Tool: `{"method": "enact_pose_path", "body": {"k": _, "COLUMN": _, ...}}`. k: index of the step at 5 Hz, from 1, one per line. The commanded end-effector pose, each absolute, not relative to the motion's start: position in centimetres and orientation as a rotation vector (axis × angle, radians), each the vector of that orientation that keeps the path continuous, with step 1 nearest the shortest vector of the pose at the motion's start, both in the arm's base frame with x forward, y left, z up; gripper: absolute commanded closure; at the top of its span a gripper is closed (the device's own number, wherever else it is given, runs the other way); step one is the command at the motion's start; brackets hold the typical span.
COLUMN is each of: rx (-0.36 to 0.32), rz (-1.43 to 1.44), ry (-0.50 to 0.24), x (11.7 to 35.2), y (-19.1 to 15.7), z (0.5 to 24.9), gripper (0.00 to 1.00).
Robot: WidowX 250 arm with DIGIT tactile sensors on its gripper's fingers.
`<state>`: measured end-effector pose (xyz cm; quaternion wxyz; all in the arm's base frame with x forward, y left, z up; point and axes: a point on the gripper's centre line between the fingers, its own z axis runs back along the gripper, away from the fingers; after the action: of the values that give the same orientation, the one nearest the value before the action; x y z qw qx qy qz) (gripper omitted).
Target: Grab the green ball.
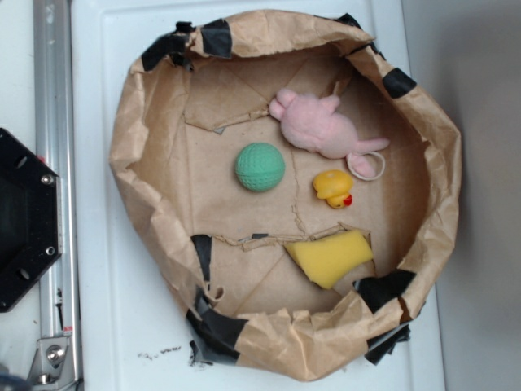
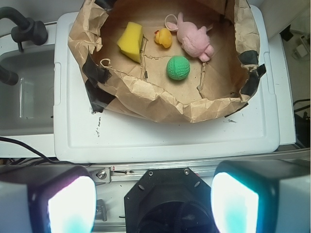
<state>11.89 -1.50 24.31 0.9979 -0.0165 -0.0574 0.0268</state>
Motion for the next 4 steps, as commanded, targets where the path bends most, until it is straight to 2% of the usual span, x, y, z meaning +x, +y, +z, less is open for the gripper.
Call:
{"method": "enact_pose_path", "body": {"k": 1, "rx": -0.033, "rz": 0.054, "ry": -0.115, "x": 11.9, "y": -1.5, "z": 24.3, "gripper": 0.0}}
{"method": "enact_pose_path", "body": {"k": 2, "rx": -0.016, "rz": 0.178, "ry": -0.057, "x": 16.8, "y": 2.4, "z": 19.3, "gripper": 0.0}}
{"method": "enact_pose_path", "body": {"k": 3, "rx": -0.072, "rz": 0.277, "ry": -0.196, "x": 21.0, "y": 4.0, "z": 16.5, "gripper": 0.0}}
{"method": "enact_pose_path", "body": {"k": 4, "rx": -0.115, "rz": 0.326, "ry": -0.233, "x": 24.5, "y": 3.9, "z": 12.9, "gripper": 0.0}}
